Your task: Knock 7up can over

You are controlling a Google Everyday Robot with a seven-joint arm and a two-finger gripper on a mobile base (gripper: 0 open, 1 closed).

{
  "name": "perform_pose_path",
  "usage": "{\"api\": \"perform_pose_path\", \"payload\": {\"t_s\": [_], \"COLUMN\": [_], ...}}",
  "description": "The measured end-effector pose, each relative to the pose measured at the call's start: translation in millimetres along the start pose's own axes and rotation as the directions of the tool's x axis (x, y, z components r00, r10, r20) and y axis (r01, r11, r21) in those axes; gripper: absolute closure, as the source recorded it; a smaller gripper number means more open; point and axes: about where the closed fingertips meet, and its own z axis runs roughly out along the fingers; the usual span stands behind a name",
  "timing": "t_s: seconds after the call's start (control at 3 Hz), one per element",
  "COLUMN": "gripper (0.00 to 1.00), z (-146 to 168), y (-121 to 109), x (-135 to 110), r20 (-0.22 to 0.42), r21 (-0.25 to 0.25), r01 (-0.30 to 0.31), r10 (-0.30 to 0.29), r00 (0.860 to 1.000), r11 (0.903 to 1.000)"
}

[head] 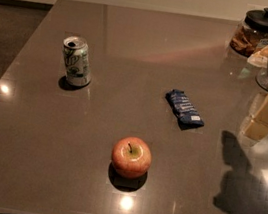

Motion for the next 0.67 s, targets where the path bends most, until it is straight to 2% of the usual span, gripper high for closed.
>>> {"api": "perform_pose_path", "payload": {"t_s": [0.33, 0.67], "gripper": [0.0, 0.0], "z": [3, 16], "y": [-2, -9], "x": [-7, -41], "r20": [0.009, 0.059], "r21": [-0.002, -0.019], "r01": [0.007, 0.037], "r10": [-0.007, -0.036], "r00": [1.0, 0.998], "r11": [1.0, 0.9991]}}
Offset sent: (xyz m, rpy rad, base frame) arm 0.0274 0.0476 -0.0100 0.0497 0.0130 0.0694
